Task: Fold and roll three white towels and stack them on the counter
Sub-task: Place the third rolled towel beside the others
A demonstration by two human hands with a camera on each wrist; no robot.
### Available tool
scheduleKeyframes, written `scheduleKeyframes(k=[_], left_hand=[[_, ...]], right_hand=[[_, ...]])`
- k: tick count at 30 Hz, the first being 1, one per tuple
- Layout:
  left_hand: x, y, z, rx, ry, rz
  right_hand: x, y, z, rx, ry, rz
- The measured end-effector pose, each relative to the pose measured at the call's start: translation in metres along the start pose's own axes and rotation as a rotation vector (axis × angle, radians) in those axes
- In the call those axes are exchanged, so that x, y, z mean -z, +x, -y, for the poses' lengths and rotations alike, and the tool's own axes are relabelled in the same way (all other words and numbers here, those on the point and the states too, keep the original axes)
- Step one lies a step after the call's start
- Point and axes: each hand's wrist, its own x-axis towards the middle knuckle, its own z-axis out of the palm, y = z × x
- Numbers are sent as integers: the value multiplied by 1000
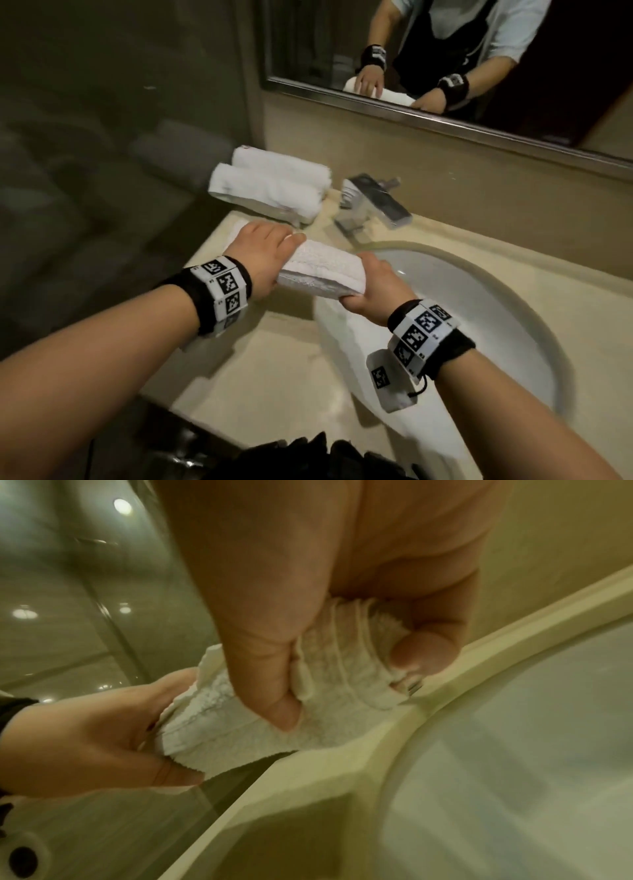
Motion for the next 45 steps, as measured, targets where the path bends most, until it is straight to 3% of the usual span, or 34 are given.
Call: scheduleKeyframes(k=[7, 16, 22, 26, 30, 36, 39, 42, 45], left_hand=[[-42, 32, 92, 113, -12, 107], [-80, 72, 133, 205, -105, 231], [-87, 76, 126, 217, -91, 220], [-86, 73, 122, 225, -107, 201], [-82, 73, 123, 230, -110, 203], [-84, 73, 123, 224, -79, 216], [-84, 72, 123, 225, -98, 213], [-85, 73, 126, 223, -110, 206], [-84, 73, 128, 202, -115, 208]], right_hand=[[-43, 96, 67, -78, 0, 34], [-66, 163, 94, -183, -133, 37], [-34, 164, 75, -128, -1, 170], [-5, 178, 57, -218, 116, 35], [-1, 207, 62, -304, 119, 111], [-6, 231, 68, -285, -104, 121], [-2, 236, 62, -295, -37, 74], [4, 238, 59, -409, 92, -30], [4, 248, 68, -431, 16, 36]])
